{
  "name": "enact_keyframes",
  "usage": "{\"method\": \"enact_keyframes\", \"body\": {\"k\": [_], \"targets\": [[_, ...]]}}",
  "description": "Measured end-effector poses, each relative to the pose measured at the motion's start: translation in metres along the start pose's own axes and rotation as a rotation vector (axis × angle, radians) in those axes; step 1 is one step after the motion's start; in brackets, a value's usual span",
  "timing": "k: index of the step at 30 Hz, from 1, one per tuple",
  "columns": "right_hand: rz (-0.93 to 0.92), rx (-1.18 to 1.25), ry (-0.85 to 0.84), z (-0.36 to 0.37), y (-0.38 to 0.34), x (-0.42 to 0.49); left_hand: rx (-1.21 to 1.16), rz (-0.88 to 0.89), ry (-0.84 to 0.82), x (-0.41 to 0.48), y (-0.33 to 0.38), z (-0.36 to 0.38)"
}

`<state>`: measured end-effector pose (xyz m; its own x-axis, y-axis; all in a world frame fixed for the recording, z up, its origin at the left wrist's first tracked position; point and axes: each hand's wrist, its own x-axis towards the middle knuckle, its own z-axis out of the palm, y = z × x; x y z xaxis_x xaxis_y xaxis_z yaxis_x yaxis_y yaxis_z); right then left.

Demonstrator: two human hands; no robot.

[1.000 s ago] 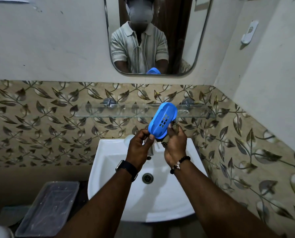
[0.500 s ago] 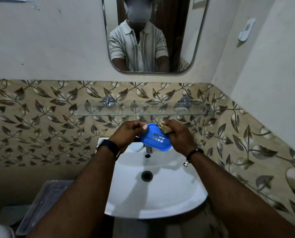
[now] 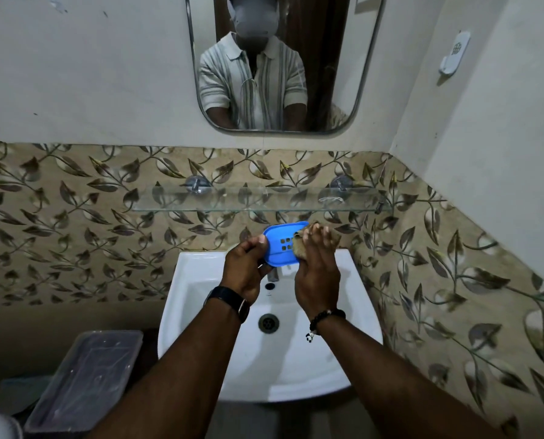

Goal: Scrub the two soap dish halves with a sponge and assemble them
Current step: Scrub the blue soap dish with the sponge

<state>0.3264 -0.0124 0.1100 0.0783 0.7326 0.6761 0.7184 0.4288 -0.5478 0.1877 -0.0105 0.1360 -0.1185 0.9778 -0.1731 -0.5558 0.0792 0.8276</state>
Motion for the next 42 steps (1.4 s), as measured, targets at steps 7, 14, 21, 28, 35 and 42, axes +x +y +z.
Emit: {"method": "enact_keyframes", "body": {"k": [7,14,21,28,35,42], "targets": [[-0.414,0.019,-0.301,0.0,-0.006,-0.001,-0.003,-0.013,0.015,0.002,-0.001,0.003],[-0.392,-0.261,-0.195,-0.017,0.027,0.031,0.052,0.052,0.036,0.002,0.004,-0.005],[-0.228,0.099,-0.191,0.001,-0.016,0.011,0.002,0.019,0.013,0.0,-0.004,0.001],[-0.634,-0.111,-0.303,-0.013,0.006,0.013,-0.061,0.128,0.049,0.0,0.011,-0.006],[0.945,0.942,-0.103,-0.022,0.004,0.019,0.431,0.389,-0.104,-0.003,0.017,-0.012],[1.035,1.027,-0.235,-0.04,0.013,0.046,0.858,0.656,-0.327,-0.005,0.013,-0.016]]}}
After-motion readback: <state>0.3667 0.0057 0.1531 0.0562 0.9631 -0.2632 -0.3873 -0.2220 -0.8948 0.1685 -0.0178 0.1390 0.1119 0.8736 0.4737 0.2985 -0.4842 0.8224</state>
